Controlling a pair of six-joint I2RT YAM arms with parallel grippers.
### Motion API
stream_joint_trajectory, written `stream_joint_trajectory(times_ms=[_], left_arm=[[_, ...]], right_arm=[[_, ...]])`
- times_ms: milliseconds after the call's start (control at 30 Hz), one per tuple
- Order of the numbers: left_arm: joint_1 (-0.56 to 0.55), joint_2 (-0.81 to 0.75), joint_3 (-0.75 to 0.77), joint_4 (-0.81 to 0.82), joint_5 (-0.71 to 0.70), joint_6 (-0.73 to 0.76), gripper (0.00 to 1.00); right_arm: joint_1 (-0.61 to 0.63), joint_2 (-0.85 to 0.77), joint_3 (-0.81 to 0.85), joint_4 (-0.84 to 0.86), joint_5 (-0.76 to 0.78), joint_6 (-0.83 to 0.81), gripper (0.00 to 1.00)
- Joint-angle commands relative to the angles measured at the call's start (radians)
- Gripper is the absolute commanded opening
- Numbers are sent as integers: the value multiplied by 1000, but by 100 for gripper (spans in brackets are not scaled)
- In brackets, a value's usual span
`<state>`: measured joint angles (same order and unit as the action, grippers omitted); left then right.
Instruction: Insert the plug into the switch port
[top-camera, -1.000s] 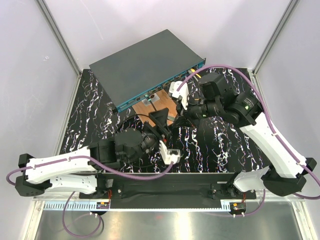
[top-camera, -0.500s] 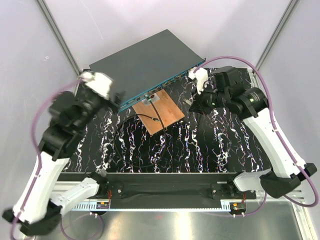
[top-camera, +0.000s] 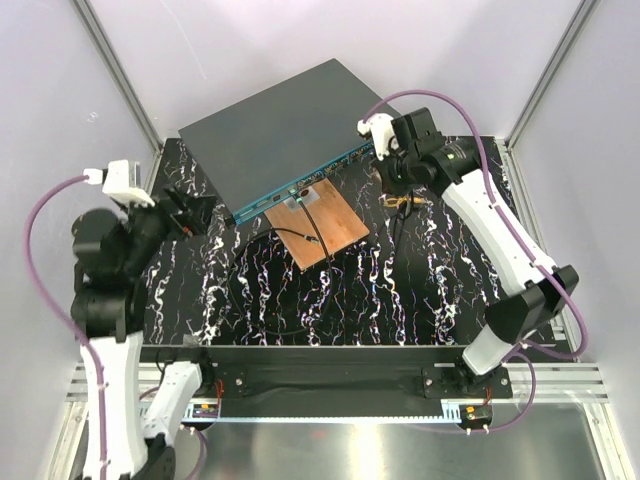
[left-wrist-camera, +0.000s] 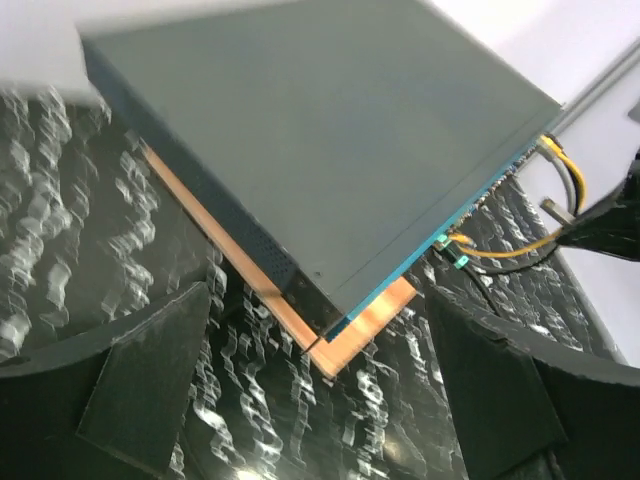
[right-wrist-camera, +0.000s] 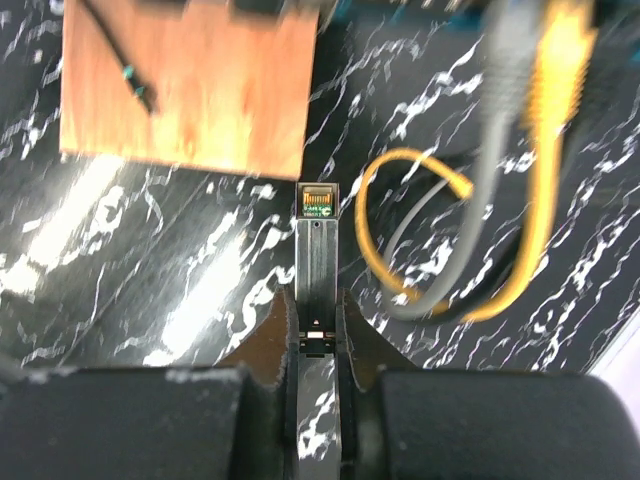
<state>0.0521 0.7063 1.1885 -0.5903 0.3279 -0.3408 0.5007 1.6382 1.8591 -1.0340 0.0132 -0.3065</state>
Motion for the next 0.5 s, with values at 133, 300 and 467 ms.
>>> stream_joint_trajectory(times_ms=[133,300,467], left_arm=[[167,142,-70,127,342,-248,96],[167,159,-86,175,315,-262,99],[169,170,-108,208,283,-294,99]], right_arm=[[-8,58,106,81,13,15,0],[-8,81,101,100,16,46,0],[-8,95,121,114,31,58,0]])
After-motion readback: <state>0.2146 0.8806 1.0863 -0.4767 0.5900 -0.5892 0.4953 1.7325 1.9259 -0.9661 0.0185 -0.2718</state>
